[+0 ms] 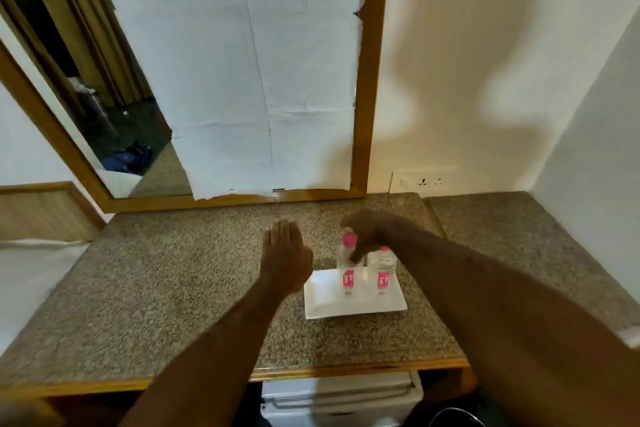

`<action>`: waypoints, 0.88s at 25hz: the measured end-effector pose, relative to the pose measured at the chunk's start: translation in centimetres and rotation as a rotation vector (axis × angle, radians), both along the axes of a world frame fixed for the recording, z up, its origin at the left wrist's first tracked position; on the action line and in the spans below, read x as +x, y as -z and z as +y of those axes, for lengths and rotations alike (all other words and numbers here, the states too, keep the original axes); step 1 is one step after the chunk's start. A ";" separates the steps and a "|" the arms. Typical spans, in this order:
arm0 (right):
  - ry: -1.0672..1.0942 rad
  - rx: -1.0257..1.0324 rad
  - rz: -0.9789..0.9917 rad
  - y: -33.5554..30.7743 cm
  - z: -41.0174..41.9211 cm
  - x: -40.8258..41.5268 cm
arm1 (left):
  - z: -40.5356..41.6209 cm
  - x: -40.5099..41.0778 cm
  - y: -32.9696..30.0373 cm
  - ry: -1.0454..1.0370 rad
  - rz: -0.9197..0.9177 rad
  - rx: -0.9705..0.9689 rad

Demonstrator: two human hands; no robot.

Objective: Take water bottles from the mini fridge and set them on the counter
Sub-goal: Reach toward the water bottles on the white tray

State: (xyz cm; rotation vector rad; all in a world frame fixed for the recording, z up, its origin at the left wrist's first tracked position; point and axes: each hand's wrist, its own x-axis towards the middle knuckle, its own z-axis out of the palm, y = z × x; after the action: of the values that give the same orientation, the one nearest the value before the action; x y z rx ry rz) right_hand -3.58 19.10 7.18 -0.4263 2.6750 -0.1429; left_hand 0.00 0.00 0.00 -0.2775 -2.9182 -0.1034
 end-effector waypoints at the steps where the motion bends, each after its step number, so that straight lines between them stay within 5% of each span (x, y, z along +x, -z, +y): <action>1: -0.013 0.057 -0.017 0.7 -0.3 0.1 | -0.3 0.9 1.4 -0.053 -0.066 -0.011; 6: -0.067 0.129 0.063 2.3 -2.1 0.6 | -1.6 3.4 7.7 -0.008 -0.182 -0.021; 15: -0.149 0.111 0.045 -2.3 0.5 9.6 | 3.4 9.6 10.2 0.081 -0.260 -0.023; 19: -0.129 0.257 -0.102 6.6 7.7 14.9 | 9.8 13.2 12.7 0.157 -0.345 -0.034; 22: 0.090 0.162 -0.173 17.0 14.3 17.6 | 13.4 12.8 15.0 0.222 -0.267 -0.035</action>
State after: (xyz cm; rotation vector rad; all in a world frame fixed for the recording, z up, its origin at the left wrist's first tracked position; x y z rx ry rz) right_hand 13.99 33.40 -9.79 -0.2320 2.5122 0.0111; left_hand 12.80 13.38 -14.95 -0.6401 -3.1437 -0.1324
